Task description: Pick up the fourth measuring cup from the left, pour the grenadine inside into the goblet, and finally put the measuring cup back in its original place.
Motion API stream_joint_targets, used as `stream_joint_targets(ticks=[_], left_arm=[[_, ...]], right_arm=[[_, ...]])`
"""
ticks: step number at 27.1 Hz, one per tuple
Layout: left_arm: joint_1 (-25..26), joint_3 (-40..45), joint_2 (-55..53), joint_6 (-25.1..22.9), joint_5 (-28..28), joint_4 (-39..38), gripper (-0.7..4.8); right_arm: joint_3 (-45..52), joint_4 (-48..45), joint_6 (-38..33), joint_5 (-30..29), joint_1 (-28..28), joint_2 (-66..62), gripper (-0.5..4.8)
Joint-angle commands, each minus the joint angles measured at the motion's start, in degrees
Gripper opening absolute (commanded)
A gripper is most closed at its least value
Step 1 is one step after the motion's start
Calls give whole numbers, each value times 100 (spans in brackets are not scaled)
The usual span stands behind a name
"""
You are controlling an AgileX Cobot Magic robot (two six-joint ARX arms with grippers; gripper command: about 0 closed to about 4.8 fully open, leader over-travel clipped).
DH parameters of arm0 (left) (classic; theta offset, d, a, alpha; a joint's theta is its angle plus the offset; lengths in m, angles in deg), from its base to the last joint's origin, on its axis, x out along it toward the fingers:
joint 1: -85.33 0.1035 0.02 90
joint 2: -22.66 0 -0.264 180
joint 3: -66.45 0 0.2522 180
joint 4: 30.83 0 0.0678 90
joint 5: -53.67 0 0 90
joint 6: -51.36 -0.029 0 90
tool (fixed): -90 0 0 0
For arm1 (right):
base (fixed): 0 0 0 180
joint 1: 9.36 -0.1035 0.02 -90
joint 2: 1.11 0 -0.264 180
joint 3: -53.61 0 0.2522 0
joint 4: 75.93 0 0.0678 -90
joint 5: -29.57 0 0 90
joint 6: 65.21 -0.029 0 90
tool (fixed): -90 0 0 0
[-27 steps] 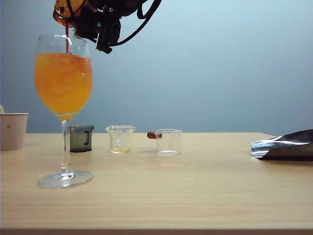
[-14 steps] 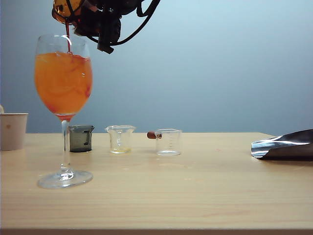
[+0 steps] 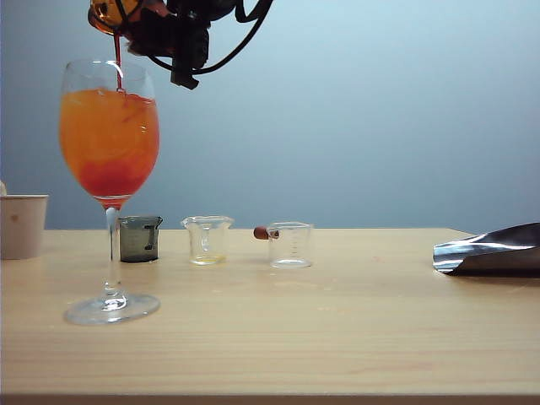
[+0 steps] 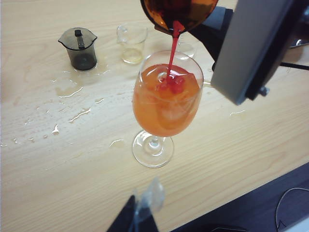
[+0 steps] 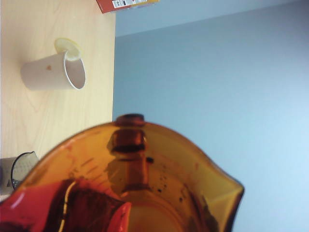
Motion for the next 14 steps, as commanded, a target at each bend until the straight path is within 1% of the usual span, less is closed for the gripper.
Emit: stream_joint_targets(ticks=[1, 9, 14], left_arm=[[7, -15, 7, 15, -15, 24, -5], [7, -15, 7, 15, -17, 24, -4], [7, -15, 7, 15, -17, 24, -5]], right_arm=[[-48, -184, 232, -13, -39, 28, 156], [-48, -186, 424, 0, -44, 33, 156], [-48, -190, 715, 22, -107, 42, 156]])
